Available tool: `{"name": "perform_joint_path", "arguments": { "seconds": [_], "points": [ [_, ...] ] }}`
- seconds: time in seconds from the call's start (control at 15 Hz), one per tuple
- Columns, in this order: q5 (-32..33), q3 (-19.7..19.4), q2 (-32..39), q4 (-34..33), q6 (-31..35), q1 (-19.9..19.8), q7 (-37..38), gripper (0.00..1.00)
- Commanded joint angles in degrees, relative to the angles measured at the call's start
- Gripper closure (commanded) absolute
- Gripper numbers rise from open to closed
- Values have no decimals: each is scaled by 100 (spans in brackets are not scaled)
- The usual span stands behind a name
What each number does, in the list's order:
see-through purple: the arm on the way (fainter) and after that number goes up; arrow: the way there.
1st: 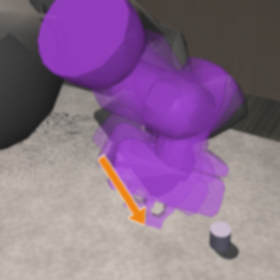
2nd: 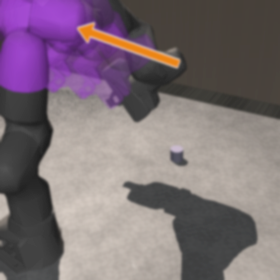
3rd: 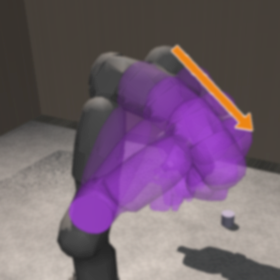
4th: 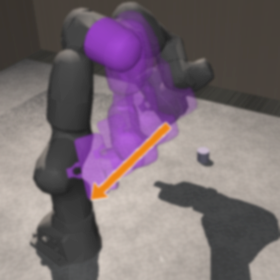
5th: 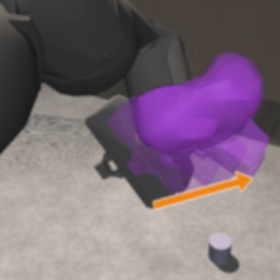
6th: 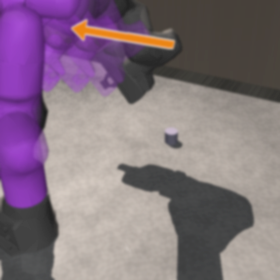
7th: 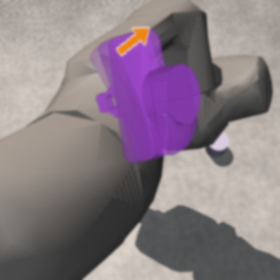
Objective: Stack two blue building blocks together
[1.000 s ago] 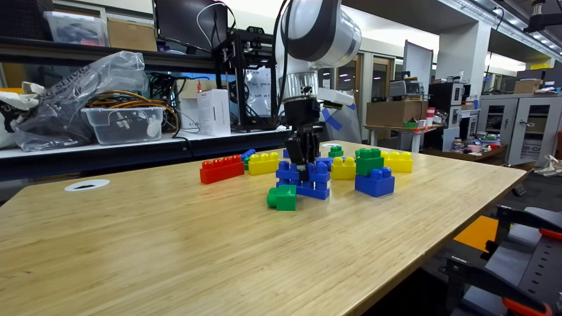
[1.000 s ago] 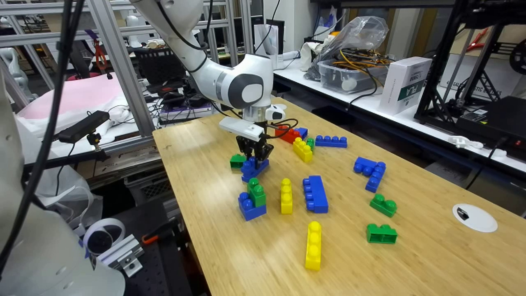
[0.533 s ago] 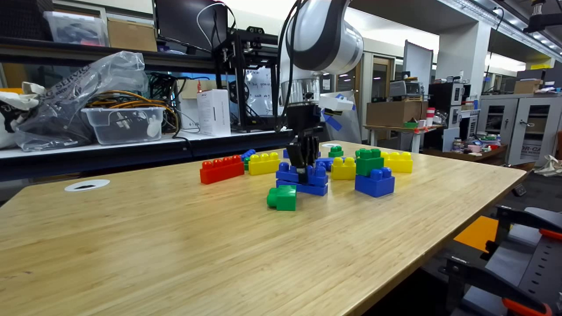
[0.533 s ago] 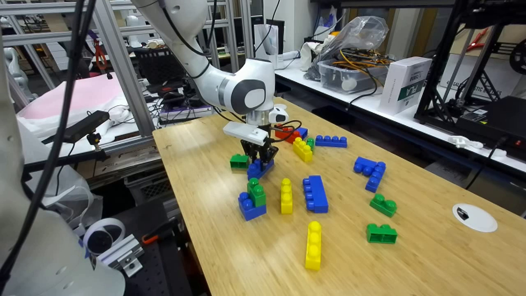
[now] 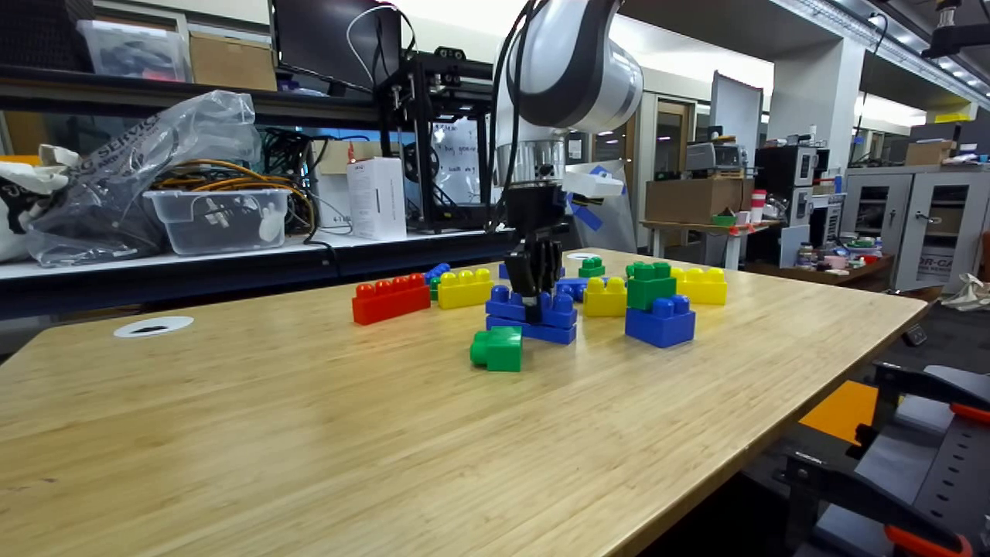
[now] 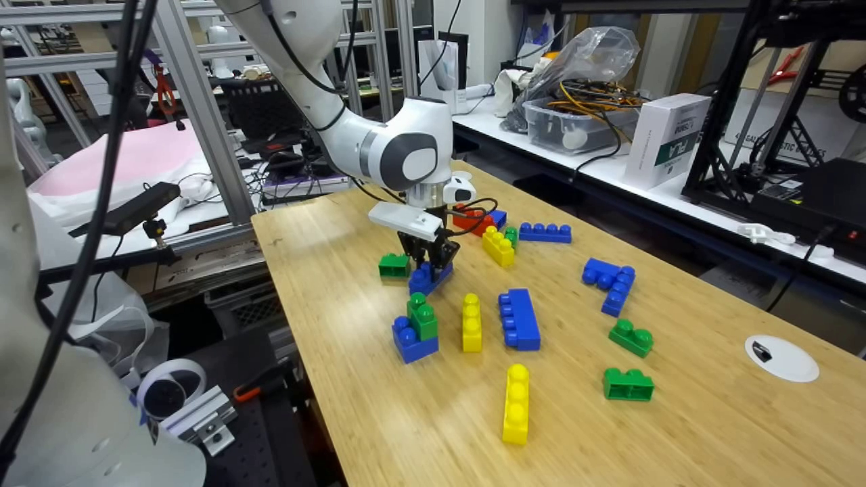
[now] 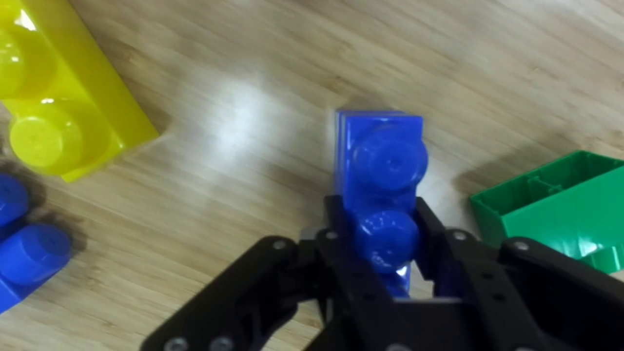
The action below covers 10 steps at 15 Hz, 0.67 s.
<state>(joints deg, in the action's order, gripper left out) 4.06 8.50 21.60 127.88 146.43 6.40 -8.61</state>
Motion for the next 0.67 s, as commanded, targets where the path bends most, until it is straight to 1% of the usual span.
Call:
{"name": "perform_joint_path", "arguments": {
  "seconds": [0.0,0.6],
  "points": [
    [109,-54,45,56,197,22,-43,90],
    [389,-81,39,46,99,65,-23,90]
  ]
}}
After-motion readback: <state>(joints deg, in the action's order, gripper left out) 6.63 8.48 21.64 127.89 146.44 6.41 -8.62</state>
